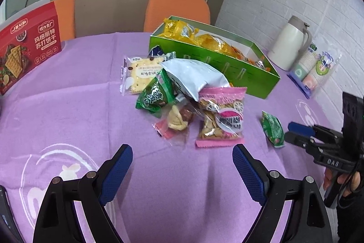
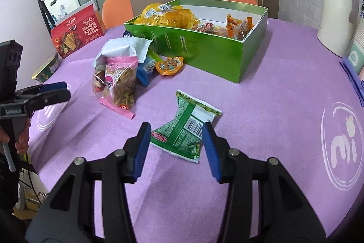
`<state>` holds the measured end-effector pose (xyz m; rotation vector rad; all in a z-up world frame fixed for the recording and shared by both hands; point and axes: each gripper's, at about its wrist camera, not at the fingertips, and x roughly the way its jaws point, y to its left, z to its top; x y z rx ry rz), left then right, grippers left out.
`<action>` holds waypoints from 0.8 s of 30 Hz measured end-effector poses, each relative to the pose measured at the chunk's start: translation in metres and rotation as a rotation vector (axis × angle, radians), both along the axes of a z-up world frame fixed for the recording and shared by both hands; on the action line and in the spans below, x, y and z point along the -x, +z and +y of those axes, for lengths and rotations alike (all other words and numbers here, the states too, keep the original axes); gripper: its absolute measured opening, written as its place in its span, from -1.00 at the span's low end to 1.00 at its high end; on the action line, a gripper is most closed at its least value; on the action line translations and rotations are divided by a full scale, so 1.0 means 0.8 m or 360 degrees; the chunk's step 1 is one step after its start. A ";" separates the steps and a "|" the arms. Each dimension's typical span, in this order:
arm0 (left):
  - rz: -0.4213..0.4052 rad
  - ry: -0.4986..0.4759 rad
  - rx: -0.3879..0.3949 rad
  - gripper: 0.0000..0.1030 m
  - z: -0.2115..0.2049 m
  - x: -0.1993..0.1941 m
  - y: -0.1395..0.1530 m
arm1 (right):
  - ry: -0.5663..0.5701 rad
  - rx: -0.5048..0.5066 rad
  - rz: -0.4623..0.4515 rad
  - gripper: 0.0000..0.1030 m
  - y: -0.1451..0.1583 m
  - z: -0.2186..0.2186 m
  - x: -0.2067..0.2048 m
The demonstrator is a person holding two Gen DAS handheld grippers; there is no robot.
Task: Organize snacks
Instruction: 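Grasp the green barcode packet with the right tool while the left tool grasps a clear packet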
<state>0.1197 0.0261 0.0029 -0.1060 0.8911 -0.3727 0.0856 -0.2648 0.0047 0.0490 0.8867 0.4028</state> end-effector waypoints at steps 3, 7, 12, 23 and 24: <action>0.0000 0.0010 0.0031 0.66 -0.002 -0.025 -0.003 | -0.0018 -0.0007 0.0011 -0.06 -0.002 -0.003 0.001; 0.0014 -0.0005 0.0006 0.55 -0.017 -0.055 -0.013 | -0.0041 0.0004 0.0006 -0.06 0.002 -0.007 0.002; 0.0070 -0.0010 0.0064 0.02 -0.020 -0.076 -0.027 | -0.0042 0.0018 0.0011 -0.06 0.003 -0.005 0.002; 0.0023 -0.0060 0.0017 -0.26 -0.005 -0.010 -0.009 | -0.0071 -0.0004 0.0078 0.13 -0.011 -0.001 -0.007; -0.0001 -0.0067 0.0004 0.04 -0.008 -0.009 -0.005 | -0.0079 -0.0006 0.0090 0.14 -0.013 0.002 -0.009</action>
